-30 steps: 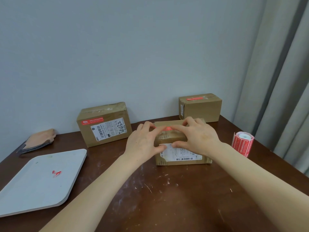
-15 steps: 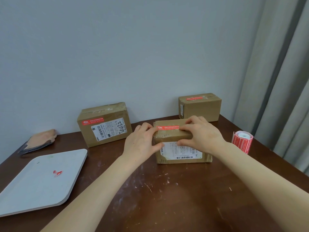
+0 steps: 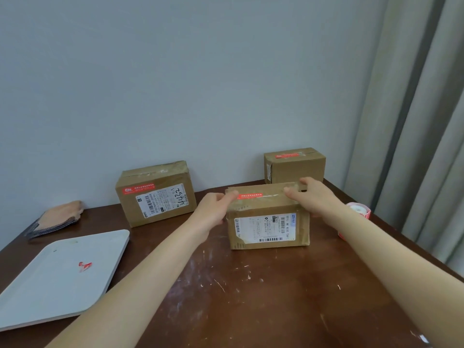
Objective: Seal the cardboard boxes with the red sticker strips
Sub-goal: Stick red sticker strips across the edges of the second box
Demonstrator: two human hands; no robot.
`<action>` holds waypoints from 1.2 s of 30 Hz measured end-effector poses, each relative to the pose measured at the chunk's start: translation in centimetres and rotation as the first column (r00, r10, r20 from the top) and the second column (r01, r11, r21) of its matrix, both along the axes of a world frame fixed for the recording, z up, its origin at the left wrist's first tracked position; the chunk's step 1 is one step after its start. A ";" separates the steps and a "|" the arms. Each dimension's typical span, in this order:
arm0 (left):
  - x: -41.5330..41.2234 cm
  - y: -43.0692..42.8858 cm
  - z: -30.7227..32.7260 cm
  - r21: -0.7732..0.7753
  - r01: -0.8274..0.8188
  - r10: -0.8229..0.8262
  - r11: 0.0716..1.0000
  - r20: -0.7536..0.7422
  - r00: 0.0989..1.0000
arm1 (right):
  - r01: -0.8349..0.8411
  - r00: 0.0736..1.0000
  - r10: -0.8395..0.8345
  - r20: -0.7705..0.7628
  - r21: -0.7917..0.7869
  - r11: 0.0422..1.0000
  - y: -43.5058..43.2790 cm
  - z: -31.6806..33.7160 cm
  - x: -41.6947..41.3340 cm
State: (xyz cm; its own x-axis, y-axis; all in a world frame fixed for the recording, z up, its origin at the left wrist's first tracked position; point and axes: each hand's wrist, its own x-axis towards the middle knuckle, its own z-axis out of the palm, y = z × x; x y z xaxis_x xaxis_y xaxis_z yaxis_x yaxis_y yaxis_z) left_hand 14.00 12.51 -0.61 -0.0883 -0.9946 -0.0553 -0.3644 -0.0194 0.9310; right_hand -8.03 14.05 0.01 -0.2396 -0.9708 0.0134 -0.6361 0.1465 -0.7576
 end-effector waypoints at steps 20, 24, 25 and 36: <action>3.8 -2.7 5.6 -0.040 0.168 -0.172 0.985 -0.313 0.934 | 0.157 0.958 -0.119 0.261 -0.128 0.979 -5.3 4.8 -0.3; 4.0 -2.2 5.0 -0.113 0.268 -0.286 0.957 -0.191 0.939 | 0.182 0.923 -0.144 0.358 -0.074 0.981 -5.4 4.1 -0.7; 3.6 -1.6 4.9 -0.144 0.275 -0.289 0.951 -0.091 0.953 | 0.183 0.917 -0.147 0.372 -0.065 0.981 -5.4 3.9 -0.7; 1.2 -0.1 2.9 -0.339 0.040 -0.074 0.940 -0.088 0.993 | 0.156 0.878 -0.136 0.458 -0.006 0.988 -5.9 2.9 -1.1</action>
